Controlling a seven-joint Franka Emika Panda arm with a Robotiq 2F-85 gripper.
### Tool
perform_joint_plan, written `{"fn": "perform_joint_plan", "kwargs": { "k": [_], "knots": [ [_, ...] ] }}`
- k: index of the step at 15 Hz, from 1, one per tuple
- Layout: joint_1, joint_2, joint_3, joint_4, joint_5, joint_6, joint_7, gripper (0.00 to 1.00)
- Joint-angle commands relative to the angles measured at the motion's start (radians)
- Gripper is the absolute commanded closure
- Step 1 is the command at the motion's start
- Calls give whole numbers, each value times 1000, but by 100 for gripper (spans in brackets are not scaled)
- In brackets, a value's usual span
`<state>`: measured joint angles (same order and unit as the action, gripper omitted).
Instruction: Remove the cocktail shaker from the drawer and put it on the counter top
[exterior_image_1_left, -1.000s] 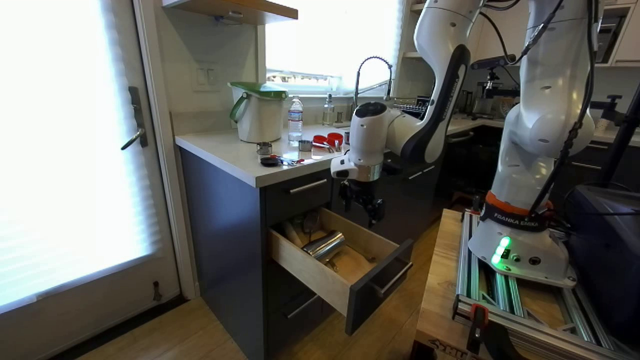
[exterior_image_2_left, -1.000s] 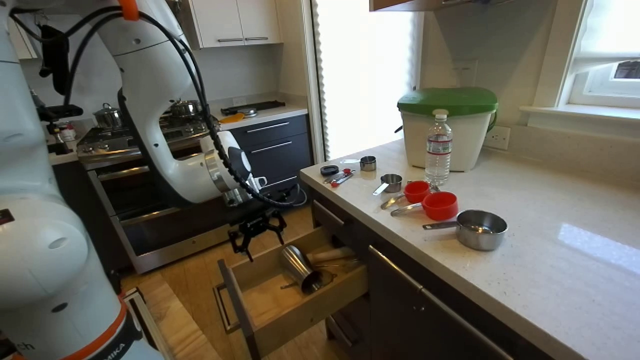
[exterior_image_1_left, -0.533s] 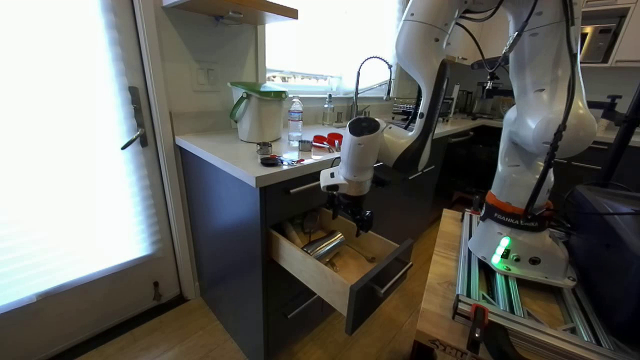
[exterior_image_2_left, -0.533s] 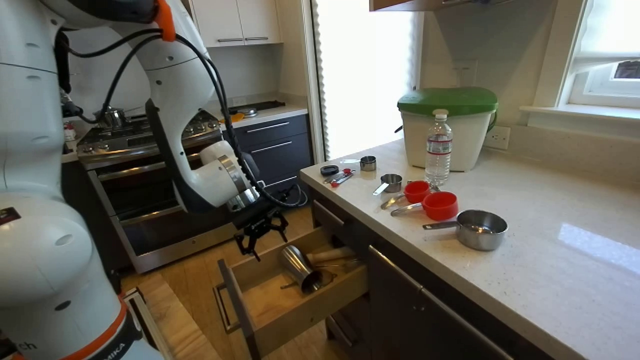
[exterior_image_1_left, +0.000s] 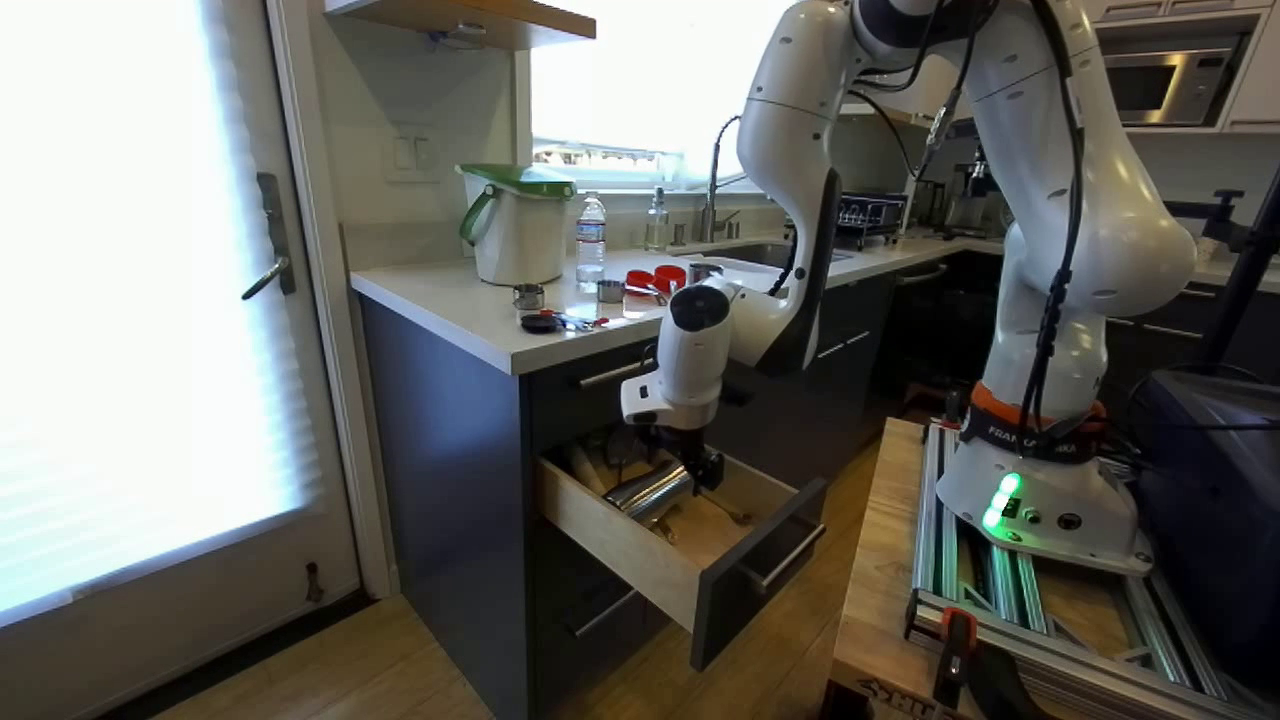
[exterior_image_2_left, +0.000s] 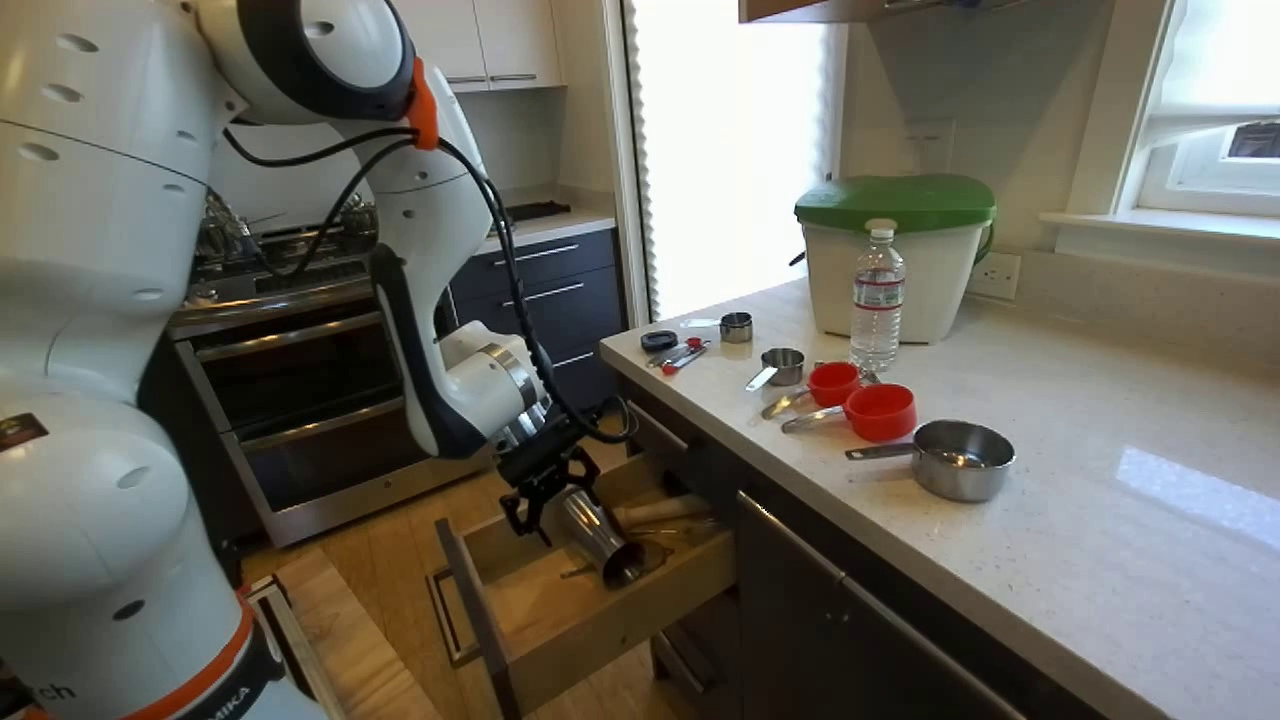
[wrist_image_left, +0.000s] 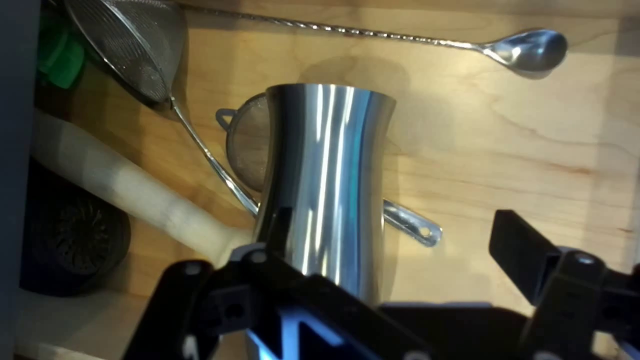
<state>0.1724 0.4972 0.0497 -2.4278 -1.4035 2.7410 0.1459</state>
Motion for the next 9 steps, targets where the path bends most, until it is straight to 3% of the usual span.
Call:
{"fn": "perform_joint_plan", "kwargs": {
  "k": [1, 9],
  "knots": [
    [15, 95, -21, 82, -42, -25, 28, 0],
    [15, 187, -31, 175, -32, -77, 13, 0]
  ]
}}
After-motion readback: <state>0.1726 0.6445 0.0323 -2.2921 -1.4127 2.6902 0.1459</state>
